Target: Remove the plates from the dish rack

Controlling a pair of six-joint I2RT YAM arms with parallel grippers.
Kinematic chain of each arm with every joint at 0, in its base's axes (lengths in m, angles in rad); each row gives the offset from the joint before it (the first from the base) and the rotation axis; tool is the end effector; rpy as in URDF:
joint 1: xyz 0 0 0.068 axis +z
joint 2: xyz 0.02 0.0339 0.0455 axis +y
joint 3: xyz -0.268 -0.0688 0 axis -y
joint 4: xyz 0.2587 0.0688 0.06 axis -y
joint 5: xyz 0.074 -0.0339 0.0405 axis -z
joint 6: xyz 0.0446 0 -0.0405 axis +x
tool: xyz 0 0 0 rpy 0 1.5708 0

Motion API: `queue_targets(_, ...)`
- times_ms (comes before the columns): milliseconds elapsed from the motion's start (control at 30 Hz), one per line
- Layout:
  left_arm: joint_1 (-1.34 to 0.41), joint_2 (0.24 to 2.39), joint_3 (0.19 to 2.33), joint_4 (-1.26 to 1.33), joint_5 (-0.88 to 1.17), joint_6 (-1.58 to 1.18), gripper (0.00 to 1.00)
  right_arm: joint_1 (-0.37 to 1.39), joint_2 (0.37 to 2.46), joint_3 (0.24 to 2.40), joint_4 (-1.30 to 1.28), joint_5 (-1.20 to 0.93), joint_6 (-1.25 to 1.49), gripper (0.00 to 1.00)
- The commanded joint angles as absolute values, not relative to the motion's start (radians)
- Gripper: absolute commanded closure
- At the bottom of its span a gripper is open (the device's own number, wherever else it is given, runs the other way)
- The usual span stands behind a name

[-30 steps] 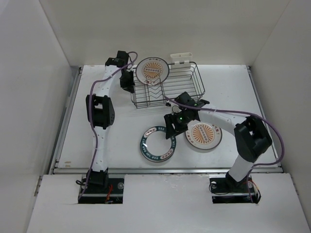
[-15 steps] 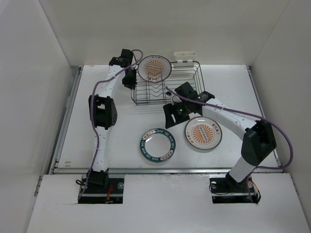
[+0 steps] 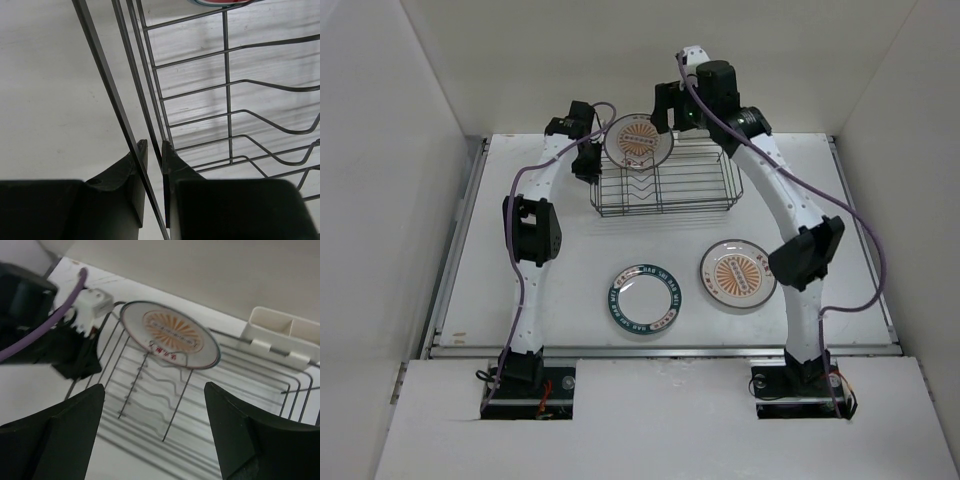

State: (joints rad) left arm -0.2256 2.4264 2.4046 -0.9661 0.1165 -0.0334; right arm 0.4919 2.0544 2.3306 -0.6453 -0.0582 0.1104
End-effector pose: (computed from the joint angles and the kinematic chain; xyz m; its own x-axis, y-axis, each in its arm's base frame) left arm 0.5324 -0.1275 0.2448 -0.8228 0.1548 -0.5469 0.2572 0.9594 -0.1154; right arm 0.4286 0.2326 0.4363 -0.3733 -0.0752 -0.9247 -0.4811 0.8679 0.1236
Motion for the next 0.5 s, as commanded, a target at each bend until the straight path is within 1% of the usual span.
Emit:
queue_targets(0, -0.255, 2.404, 2.454, -0.965, 0.072, 0.138, 0.95, 0.454, 2.205, 2.454, -0.611, -0.029, 0.049, 0.13)
queue_targets(67, -0.255, 2.404, 2.454, -0.965, 0.072, 0.147, 0.94, 0.433, 2.244, 2.436, -0.505, -0.038, 0.049, 0.12)
queue_targets(100, -0.255, 2.404, 2.454, -0.965, 0.061, 0.147, 0.94, 0.433, 2.244, 2.424, -0.505, -0.038, 0.049, 0.09)
queue_targets(167, -0.255, 2.404, 2.454, -0.965, 0.061, 0.147, 0.92, 0.423, 2.276, 2.399, -0.407, -0.038, 0.049, 0.05)
queue_targets(300, -0.255, 2.413, 2.454, -0.954, 0.061, 0.156, 0.92, 0.423, 2.370, 2.425, -0.305, -0.071, 0.049, 0.03)
queue_targets(333, -0.255, 2.413, 2.454, -0.954, 0.061, 0.156, 0.92, 0.423, 2.391, 2.456, -0.296, -0.071, 0.049, 0.01)
queue_targets(467, -0.255, 2.422, 2.454, -0.954, 0.075, 0.166, 0.92, 0.423, 2.473, 2.468, -0.191, -0.018, 0.058, 0.01)
